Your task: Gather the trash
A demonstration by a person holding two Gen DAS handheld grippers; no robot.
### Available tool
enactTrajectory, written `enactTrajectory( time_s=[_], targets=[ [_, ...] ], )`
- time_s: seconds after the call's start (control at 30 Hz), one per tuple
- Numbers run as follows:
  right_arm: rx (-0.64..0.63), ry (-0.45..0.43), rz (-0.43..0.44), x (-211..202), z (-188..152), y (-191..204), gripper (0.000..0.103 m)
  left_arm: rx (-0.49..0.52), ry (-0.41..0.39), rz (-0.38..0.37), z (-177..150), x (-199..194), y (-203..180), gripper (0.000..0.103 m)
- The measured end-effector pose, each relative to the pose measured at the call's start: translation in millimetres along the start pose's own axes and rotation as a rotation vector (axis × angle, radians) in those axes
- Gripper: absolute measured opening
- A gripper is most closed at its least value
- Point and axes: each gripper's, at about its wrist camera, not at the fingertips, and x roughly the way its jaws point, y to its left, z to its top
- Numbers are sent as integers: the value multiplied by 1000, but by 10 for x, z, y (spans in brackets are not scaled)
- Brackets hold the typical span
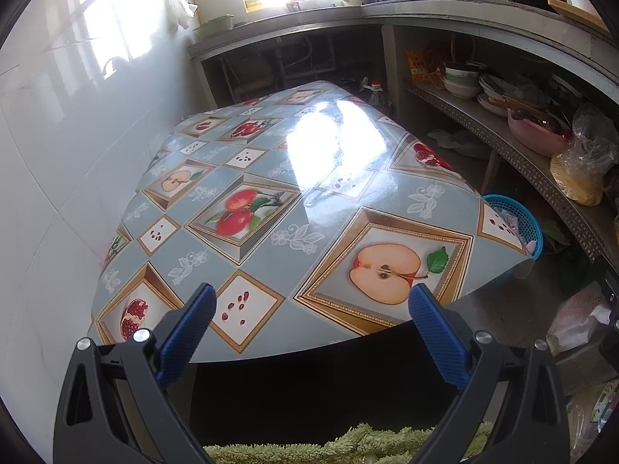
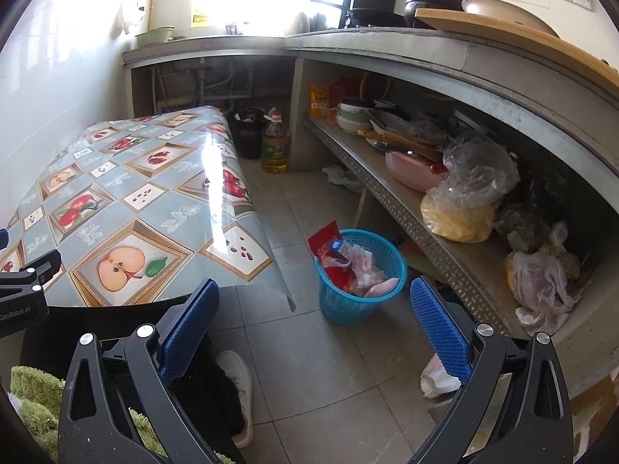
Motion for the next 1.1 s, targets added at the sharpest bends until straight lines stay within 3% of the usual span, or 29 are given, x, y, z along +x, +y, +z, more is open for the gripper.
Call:
enactTrajectory(
  time_s=[1.1],
  targets=[
    [-8, -11, 2, -18, 29, 4, 95, -4, -2, -5, 8, 6, 14, 97]
  ],
)
